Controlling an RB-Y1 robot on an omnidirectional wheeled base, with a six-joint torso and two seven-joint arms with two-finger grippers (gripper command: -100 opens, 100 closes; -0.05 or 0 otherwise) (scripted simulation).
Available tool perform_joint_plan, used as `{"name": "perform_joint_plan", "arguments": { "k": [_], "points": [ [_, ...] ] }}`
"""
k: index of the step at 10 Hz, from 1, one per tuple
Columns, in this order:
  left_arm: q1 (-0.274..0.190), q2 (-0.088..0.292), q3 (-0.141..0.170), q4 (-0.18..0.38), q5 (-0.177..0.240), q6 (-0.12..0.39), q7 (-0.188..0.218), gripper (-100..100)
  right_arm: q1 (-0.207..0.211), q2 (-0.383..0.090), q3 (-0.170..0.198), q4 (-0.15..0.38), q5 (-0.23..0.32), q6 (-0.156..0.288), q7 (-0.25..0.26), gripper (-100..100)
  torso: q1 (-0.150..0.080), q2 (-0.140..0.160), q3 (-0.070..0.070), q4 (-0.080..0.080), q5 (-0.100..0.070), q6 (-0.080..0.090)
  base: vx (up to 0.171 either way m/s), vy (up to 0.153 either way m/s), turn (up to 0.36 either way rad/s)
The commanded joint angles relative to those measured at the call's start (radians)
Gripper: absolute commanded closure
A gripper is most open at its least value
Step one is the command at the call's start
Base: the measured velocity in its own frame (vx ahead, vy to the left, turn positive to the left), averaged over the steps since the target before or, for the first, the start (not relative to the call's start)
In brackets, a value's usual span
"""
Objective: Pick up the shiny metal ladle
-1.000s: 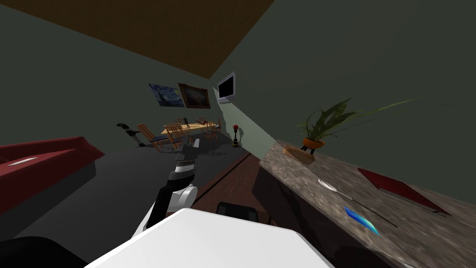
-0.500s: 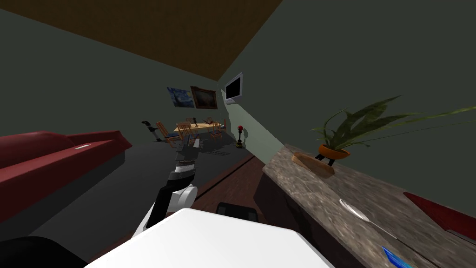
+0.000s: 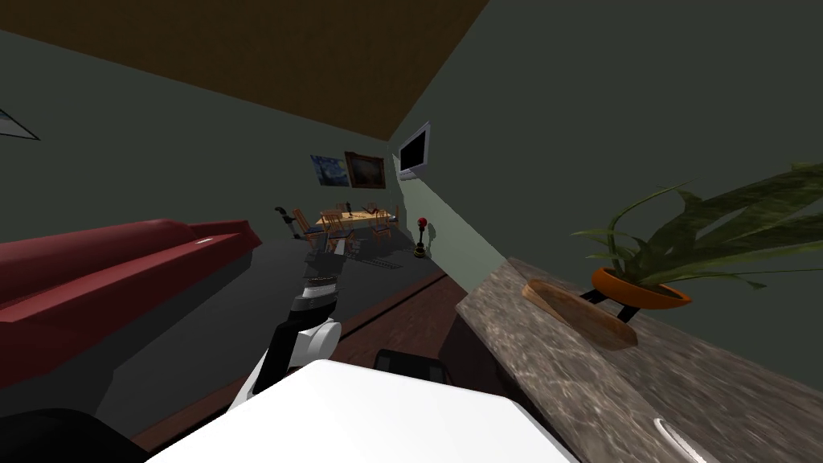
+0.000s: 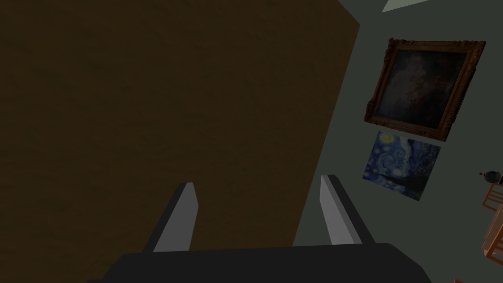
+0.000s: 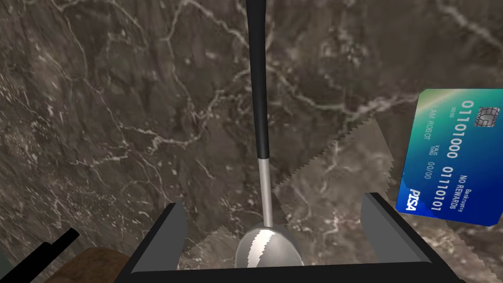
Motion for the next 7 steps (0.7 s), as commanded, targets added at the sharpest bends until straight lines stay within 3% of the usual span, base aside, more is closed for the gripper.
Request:
{"name": "perform_joint_plan", "arguments": {
  "k": [1,2,3,4,6,7],
  "points": [
    [0.000,0.000,0.000,0.000,0.000,0.000,0.000,0,0.000,0.000,0.000,0.000,0.000,0.000,0.000,0,0.000,0.000,0.000,0.000,0.000,0.000,0.010,-0.014,-0.002],
    [0.000,0.000,0.000,0.000,0.000,0.000,0.000,0,-0.031,0.024,-0.016,0.050,0.023,-0.030,0.031,-100,0.004,0.003,0.002,0.001,0.001,0.000,0.019,0.000,0.038],
    [0.000,0.000,0.000,0.000,0.000,0.000,0.000,0,-0.031,0.024,-0.016,0.060,0.023,-0.030,0.031,-100,0.006,0.004,0.002,0.001,0.002,0.000,0.019,0.005,0.023],
    [0.000,0.000,0.000,0.000,0.000,0.000,0.000,0,-0.061,0.048,-0.031,0.089,0.047,-0.061,0.062,-100,0.006,0.004,0.002,0.001,0.002,0.000,0.022,0.013,0.034],
    [0.000,0.000,0.000,0.000,0.000,0.000,0.000,0,-0.061,0.048,-0.031,0.120,0.047,-0.061,0.062,-100,0.007,0.004,0.002,0.001,0.002,0.000,0.017,0.008,0.010],
    [0.000,0.000,0.000,0.000,0.000,0.000,0.000,0,-0.092,0.073,-0.047,0.152,0.070,-0.091,0.093,-100,0.007,0.004,0.003,0.001,0.002,0.000,0.020,0.006,0.036]
  ]
}}
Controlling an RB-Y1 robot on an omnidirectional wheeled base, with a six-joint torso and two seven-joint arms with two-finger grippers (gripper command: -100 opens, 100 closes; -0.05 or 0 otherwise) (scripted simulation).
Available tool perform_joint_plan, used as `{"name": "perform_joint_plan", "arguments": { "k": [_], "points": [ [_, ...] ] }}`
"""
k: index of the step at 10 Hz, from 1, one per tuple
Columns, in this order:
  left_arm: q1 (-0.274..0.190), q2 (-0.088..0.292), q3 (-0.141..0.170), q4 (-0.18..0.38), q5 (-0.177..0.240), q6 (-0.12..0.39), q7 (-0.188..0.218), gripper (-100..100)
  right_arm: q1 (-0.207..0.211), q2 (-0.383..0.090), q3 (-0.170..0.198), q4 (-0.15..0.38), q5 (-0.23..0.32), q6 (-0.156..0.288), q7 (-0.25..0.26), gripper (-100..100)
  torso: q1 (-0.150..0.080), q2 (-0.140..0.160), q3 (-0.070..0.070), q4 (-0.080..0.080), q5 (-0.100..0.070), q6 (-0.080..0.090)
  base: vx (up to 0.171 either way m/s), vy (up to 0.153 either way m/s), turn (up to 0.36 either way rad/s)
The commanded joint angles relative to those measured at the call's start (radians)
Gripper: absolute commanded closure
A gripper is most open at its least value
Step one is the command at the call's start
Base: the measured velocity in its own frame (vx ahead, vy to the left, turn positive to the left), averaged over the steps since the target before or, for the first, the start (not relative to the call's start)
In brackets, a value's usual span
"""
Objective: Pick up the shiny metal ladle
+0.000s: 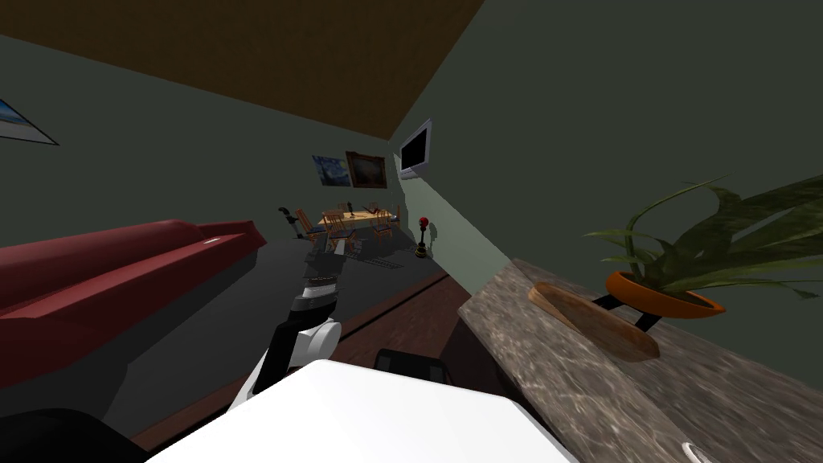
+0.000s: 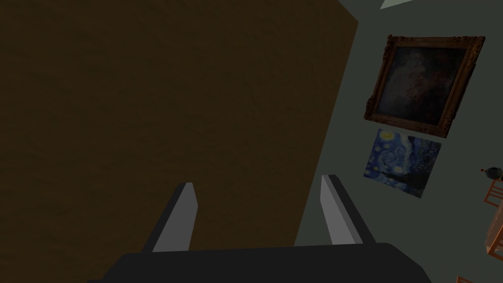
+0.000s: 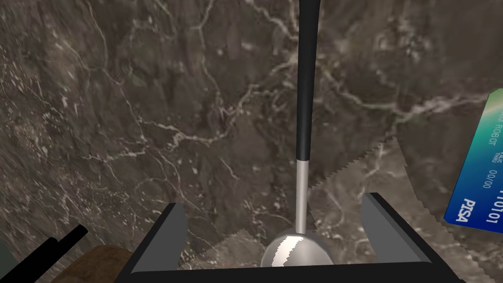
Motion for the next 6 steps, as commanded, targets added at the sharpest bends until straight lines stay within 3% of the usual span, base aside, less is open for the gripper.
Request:
{"name": "perform_joint_plan", "arguments": {
  "k": [1,2,4,5,6],
  "points": [
    [0.000,0.000,0.000,0.000,0.000,0.000,0.000,0,-0.022,0.013,-0.003,0.050,0.014,-0.021,0.018,-100,0.000,0.000,0.000,0.000,0.000,0.000,0.019,0.005,0.027],
    [0.000,0.000,0.000,0.000,0.000,0.000,0.000,0,-0.053,0.037,-0.019,0.078,0.037,-0.051,0.050,-100,0.000,0.000,0.000,0.000,0.000,0.000,0.022,0.006,0.039],
    [0.000,0.000,0.000,0.000,0.000,0.000,0.000,0,-0.053,0.037,-0.019,0.110,0.037,-0.051,0.050,-100,0.000,0.000,0.000,0.000,0.000,0.000,0.015,0.004,0.005],
    [0.000,0.000,0.000,0.000,0.000,0.000,0.000,0,-0.084,0.061,-0.034,0.137,0.061,-0.081,0.081,-100,0.000,0.001,0.000,0.000,0.000,0.000,0.011,0.004,0.040],
    [0.000,0.000,0.000,0.000,0.000,0.000,0.000,0,-0.084,0.061,-0.034,0.171,0.061,-0.081,0.081,-100,0.000,0.000,0.000,0.000,0.000,0.000,0.019,0.004,0.028]
  ]
}}
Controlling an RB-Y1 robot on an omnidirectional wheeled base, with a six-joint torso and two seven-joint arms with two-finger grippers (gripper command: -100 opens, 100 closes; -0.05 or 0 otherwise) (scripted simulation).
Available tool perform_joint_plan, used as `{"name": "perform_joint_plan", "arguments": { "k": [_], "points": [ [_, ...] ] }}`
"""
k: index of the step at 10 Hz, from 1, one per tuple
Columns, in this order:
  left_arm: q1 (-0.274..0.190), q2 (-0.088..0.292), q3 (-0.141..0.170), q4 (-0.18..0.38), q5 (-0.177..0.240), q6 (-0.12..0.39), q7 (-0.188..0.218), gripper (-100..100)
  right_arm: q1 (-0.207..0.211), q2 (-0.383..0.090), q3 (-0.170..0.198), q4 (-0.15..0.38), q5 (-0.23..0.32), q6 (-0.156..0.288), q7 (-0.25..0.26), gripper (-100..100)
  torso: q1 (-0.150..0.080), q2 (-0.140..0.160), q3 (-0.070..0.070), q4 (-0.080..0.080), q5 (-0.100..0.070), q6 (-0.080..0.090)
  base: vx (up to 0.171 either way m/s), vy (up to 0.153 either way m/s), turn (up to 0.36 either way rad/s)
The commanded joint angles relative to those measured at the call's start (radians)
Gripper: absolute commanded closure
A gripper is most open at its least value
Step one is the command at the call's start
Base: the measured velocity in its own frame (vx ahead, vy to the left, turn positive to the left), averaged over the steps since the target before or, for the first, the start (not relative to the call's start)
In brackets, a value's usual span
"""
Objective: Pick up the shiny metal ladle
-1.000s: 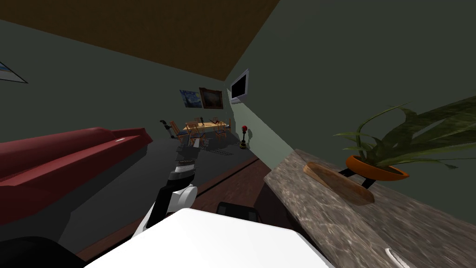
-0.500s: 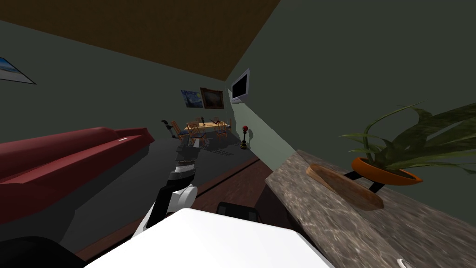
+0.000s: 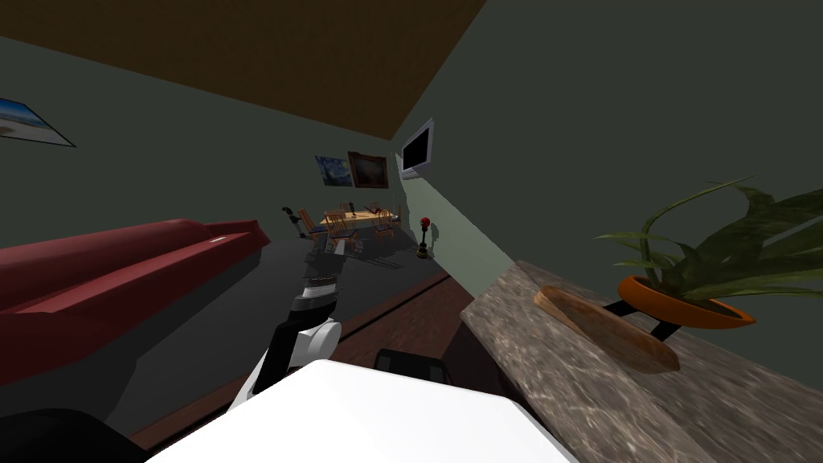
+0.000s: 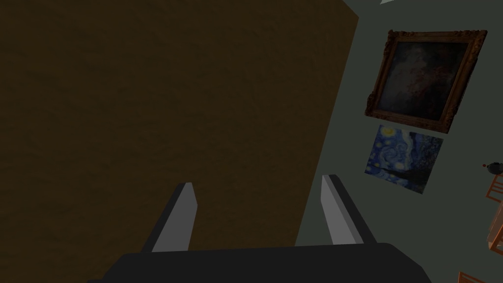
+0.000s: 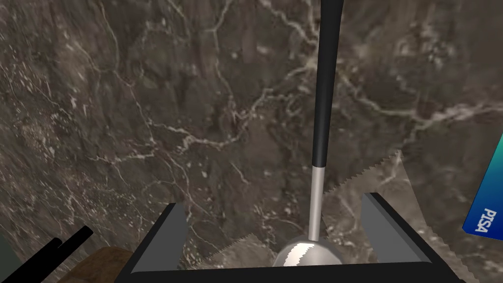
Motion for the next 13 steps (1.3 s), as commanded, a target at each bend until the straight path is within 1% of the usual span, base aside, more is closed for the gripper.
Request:
{"name": "perform_joint_plan", "arguments": {
  "k": [1,2,3,4,5,6,7,9,10,11,12,13],
  "points": [
    [0.000,0.000,0.000,0.000,0.000,0.000,0.000,0,-0.035,0.030,-0.019,0.050,0.026,-0.037,0.040,-100,0.000,0.000,0.000,0.000,0.000,0.000,0.028,0.006,0.037],
    [0.000,0.000,0.000,0.000,0.000,0.000,0.000,0,-0.035,0.030,-0.019,0.084,0.026,-0.037,0.040,-100,0.000,-0.001,0.000,0.000,0.000,0.000,0.025,0.008,0.019],
    [0.000,0.000,0.000,0.000,0.000,0.000,0.000,0,-0.035,0.030,-0.019,0.078,0.026,-0.037,0.040,-100,0.000,0.000,0.000,0.000,0.000,0.000,0.009,0.004,-0.014],
    [0.000,0.000,0.000,0.000,0.000,0.000,0.000,0,-0.066,0.054,-0.035,0.108,0.049,-0.068,0.071,-100,0.000,0.000,0.000,0.000,0.000,0.000,0.014,0.005,0.040],
    [0.000,0.000,0.000,0.000,0.000,0.000,0.000,0,-0.066,0.054,-0.035,0.145,0.049,-0.068,0.071,-100,0.000,0.000,0.000,0.000,0.000,0.000,0.018,0.005,0.032],
    [0.000,0.000,0.000,0.000,0.000,0.000,0.000,0,-0.066,0.054,-0.035,0.144,0.049,-0.068,0.071,-100,0.000,0.000,0.000,0.000,0.000,0.000,0.009,0.002,-0.010],
    [0.000,0.000,0.000,0.000,0.000,0.000,0.000,0,-0.096,0.078,-0.050,0.169,0.073,-0.098,0.103,-100,0.000,0.001,0.000,0.000,0.000,0.000,0.015,0.006,0.029],
    [0.000,0.000,0.000,0.000,0.000,0.000,0.000,0,-0.096,0.078,-0.050,0.205,0.073,-0.098,0.103,-100,0.000,0.000,0.000,0.000,0.000,0.000,0.014,0.005,0.014],
    [0.000,0.000,0.000,0.000,0.000,0.000,0.000,0,-0.127,0.102,-0.066,0.257,0.096,-0.128,0.134,-100,0.000,0.000,0.000,0.000,0.000,0.000,0.016,0.008,0.032],
    [0.000,0.000,0.000,0.000,0.000,0.000,0.000,0,-0.127,0.102,-0.066,0.238,0.096,-0.128,0.134,-100,0.000,0.000,0.000,0.000,0.000,0.000,0.017,0.006,0.018],
    [0.000,0.000,0.000,0.000,0.000,0.000,0.000,0,-0.127,0.102,-0.066,0.262,0.096,-0.128,0.134,-100,0.000,0.000,0.000,0.000,0.000,0.000,0.010,0.002,0.005],
    [0.000,0.000,0.000,0.000,0.000,0.000,0.000,0,-0.127,0.102,-0.066,0.265,0.096,-0.128,0.134,-100,0.000,0.000,0.000,0.000,0.000,0.000,0.000,0.000,0.000]
  ]
}}
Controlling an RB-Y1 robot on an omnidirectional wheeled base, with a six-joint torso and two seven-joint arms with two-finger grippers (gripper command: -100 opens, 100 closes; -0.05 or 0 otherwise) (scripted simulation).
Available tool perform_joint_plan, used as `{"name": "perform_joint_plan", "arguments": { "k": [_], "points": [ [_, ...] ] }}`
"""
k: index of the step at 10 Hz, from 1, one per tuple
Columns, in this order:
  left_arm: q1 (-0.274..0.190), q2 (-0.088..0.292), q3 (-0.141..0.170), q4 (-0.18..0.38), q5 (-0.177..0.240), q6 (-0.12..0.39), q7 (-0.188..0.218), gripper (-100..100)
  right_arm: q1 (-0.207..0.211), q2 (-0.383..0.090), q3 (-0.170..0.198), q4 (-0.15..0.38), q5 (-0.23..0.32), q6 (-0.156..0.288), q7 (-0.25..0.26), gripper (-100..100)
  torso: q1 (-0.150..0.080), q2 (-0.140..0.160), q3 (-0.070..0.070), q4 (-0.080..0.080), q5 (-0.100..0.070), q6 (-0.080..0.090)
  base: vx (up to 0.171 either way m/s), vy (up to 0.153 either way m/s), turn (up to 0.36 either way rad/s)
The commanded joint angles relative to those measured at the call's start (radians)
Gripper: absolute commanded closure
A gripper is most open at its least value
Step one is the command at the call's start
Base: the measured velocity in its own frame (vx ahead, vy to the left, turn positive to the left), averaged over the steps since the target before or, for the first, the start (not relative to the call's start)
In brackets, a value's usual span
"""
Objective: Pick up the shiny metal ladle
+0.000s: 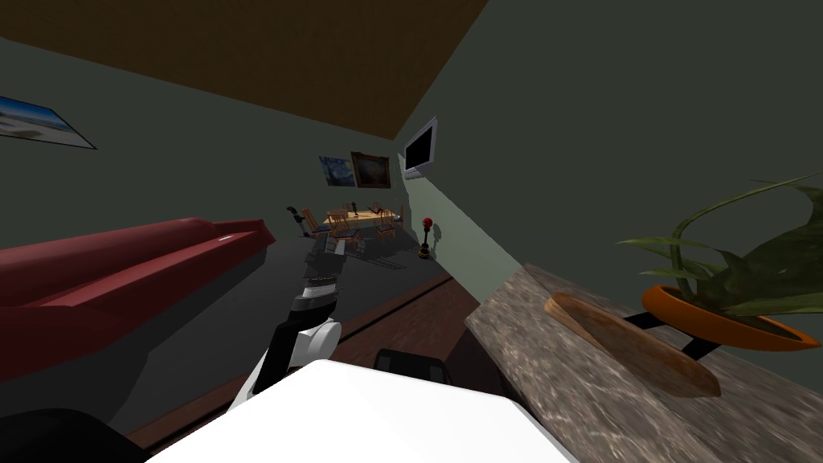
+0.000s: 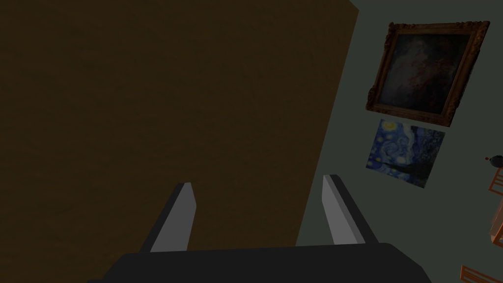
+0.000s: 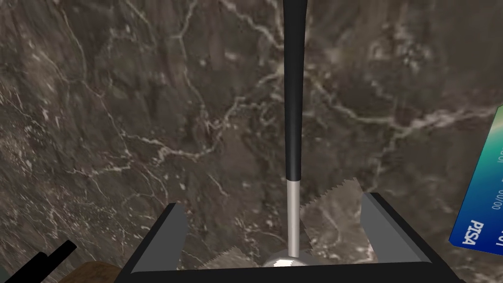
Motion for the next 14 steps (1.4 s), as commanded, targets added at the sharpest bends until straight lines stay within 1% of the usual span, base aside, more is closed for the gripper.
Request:
{"name": "perform_joint_plan", "arguments": {
  "k": [1,2,3,4,8,9,10,11,12,13,14],
  "points": [
    [0.000,0.000,0.000,0.000,0.000,0.000,0.000,0,-0.022,0.024,-0.018,0.050,0.022,-0.029,0.030,-100,0.000,0.000,0.000,0.000,0.000,0.000,0.016,0.001,0.037],
    [0.000,0.000,0.000,0.000,0.000,0.000,0.000,0,-0.022,0.024,-0.018,0.055,0.022,-0.029,0.030,-100,0.000,0.000,0.000,0.000,0.000,0.000,0.018,0.004,0.024],
    [0.000,0.000,0.000,0.000,0.000,0.000,0.000,0,-0.019,0.022,-0.014,0.042,0.020,-0.021,0.023,-100,0.000,-0.001,0.000,0.000,0.000,0.000,0.006,0.002,0.001],
    [0.000,0.000,0.000,0.000,0.000,0.000,0.000,0,-0.020,0.023,-0.015,0.044,0.021,-0.022,0.024,100,0.000,0.000,0.000,0.000,0.000,0.000,0.000,0.000,0.000],
    [0.000,0.000,0.000,0.000,0.000,0.000,0.000,0,-0.020,0.023,-0.015,0.044,0.020,-0.023,0.024,100,-0.001,0.000,0.000,0.000,0.000,0.000,0.000,0.000,0.000],
    [0.000,0.000,0.000,0.000,0.000,0.000,0.000,0,-0.020,0.023,-0.015,0.044,0.020,-0.023,0.024,0,-0.001,0.000,0.000,0.000,0.000,0.000,0.000,0.000,0.000],
    [0.000,0.000,0.000,0.000,0.000,0.000,0.000,0,0.009,0.000,-0.003,-0.005,-0.002,0.001,-0.001,100,-0.001,0.000,0.000,0.000,0.000,0.000,-0.015,-0.002,-0.034],
    [0.000,0.000,0.000,0.000,0.000,0.000,0.000,0,0.015,0.000,-0.003,-0.019,-0.002,0.001,-0.001,100,0.000,0.001,0.001,0.000,0.000,0.000,-0.023,-0.005,-0.033],
    [0.000,0.000,0.000,0.000,0.000,0.000,0.000,0,0.009,0.000,-0.003,-0.016,-0.002,0.001,-0.001,100,-0.001,0.002,0.001,0.000,0.000,0.000,-0.013,-0.005,0.001],
    [0.000,0.000,0.000,0.000,0.000,0.000,0.000,0,0.039,-0.025,0.013,-0.065,-0.025,0.032,-0.033,100,-0.001,0.001,0.001,0.000,0.000,-0.001,-0.017,-0.005,-0.029],
    [0.000,0.000,0.000,0.000,0.000,0.000,0.000,0,0.039,-0.025,0.013,-0.065,-0.025,0.032,-0.033,100,-0.001,0.001,0.001,0.000,0.000,0.000,-0.018,-0.006,-0.023]
  ]
}}
